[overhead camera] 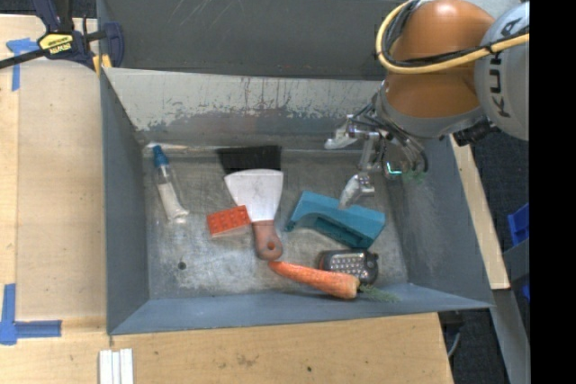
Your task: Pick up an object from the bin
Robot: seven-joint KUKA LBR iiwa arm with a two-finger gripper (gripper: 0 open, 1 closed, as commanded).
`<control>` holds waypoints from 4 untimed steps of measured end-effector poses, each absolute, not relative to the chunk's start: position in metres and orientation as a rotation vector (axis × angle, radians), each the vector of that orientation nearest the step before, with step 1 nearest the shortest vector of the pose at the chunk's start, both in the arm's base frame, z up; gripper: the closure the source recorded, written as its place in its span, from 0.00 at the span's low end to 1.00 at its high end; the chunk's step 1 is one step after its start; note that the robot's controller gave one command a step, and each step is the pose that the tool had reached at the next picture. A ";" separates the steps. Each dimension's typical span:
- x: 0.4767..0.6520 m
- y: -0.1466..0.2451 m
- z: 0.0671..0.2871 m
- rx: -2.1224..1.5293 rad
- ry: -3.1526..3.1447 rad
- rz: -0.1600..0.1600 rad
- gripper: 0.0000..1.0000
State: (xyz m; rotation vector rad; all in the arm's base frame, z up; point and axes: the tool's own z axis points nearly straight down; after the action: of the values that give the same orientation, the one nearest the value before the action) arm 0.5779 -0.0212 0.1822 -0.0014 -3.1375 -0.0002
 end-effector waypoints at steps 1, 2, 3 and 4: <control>0.580 -0.021 0.186 -0.001 -3.145 0.000 0.00; 0.564 -0.034 0.156 0.099 -3.151 0.000 0.00; 0.544 -0.049 0.126 0.010 -3.143 0.000 0.00; 0.544 -0.041 0.082 -0.056 -3.144 0.003 1.00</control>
Offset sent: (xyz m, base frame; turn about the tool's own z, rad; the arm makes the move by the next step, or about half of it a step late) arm -0.0408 -0.0330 -0.0747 -0.1380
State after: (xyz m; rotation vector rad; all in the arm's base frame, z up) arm 0.5443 -0.0415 0.0825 -0.0563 -3.1440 0.0033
